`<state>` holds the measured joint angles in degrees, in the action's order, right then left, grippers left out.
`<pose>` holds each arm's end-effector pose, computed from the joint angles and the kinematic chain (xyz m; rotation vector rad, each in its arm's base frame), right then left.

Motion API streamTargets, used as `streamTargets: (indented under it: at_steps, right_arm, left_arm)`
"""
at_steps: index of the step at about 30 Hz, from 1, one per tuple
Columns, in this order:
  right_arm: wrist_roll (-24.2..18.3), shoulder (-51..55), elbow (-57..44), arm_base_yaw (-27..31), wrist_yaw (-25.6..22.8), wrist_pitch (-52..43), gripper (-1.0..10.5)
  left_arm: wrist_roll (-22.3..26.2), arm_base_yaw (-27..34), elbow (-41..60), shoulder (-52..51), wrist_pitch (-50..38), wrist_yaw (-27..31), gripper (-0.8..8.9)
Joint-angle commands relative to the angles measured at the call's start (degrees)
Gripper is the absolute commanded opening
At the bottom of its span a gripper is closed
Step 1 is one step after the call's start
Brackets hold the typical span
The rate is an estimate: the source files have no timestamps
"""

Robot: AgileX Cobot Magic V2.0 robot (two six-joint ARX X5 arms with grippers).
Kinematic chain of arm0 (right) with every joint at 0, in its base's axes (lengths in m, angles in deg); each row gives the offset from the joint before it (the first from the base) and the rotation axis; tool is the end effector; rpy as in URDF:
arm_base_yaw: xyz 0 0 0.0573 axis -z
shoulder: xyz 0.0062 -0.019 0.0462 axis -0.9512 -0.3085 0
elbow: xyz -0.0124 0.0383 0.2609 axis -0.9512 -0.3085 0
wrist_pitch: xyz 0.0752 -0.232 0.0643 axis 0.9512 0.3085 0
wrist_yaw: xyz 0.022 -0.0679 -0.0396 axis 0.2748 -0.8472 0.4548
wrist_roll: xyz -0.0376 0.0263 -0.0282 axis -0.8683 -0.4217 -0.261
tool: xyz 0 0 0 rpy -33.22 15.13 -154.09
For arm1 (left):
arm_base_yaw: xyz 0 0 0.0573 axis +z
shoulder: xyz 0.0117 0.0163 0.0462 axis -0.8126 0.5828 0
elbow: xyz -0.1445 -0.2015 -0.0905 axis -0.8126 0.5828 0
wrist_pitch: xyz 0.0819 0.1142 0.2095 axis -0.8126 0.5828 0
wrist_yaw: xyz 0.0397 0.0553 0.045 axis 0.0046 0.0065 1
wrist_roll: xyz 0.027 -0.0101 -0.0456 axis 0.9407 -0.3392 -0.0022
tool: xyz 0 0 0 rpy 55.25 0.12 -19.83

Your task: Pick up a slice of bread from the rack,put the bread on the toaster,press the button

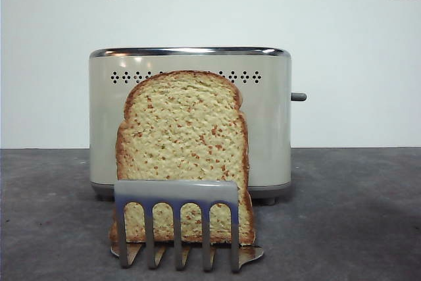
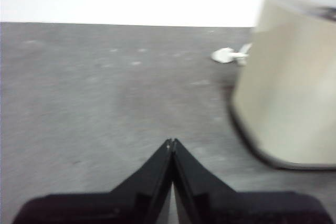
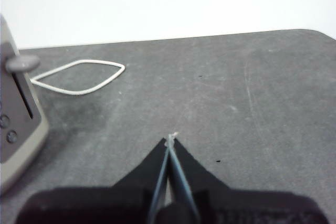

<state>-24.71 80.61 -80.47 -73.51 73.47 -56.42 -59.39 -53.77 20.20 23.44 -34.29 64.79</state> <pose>0.0958 0.0027 0.1606 0.0681 0.1127 0.0309 0.0977 -0.0038 0.1573 -0.0792 0.1756 -0.1477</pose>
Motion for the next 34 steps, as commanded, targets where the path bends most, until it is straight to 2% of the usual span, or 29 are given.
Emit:
streamTargets:
  at_steps: [1,3,8,12,17,21,24,34]
  right_arm:
    - [3.61,0.11,2.27,-0.07,0.13,0.04,-0.1]
    - [4.70,0.07,4.35,-0.07,0.13,0.22,-0.1]
    - [4.85,-0.70,9.90,-0.07,0.15,0.28,-0.1]
    - [4.83,-3.19,15.34,-0.07,0.17,0.61,-0.1]
    - [4.81,-8.04,22.67,-0.07,2.12,4.68,-0.1]
    - [4.81,-12.85,29.27,-0.07,5.57,10.64,-0.1]
    - [4.81,-16.15,33.59,-0.07,7.93,14.99,-0.1]
    - [6.51,-24.04,45.79,-0.07,8.70,27.82,0.0]
  left_arm:
    - [-0.26,-0.13,-1.60,1.01,-0.02,-4.22,-0.06]
    - [0.00,-0.59,-2.82,2.19,0.55,-6.36,-0.06]
    - [0.09,-4.22,-6.32,5.40,1.09,-7.19,-0.06]
    - [0.17,-10.62,-10.40,8.41,2.84,-8.57,-0.06]
    - [2.05,-20.22,-15.19,13.03,4.28,-13.59,-0.06]
    - [9.18,-26.64,-20.22,17.81,5.79,-21.00,-0.06]
    - [14.16,-30.47,-24.79,21.73,9.29,-23.89,-0.08]
    - [31.02,-40.92,-41.29,37.33,30.97,-23.63,-0.09]
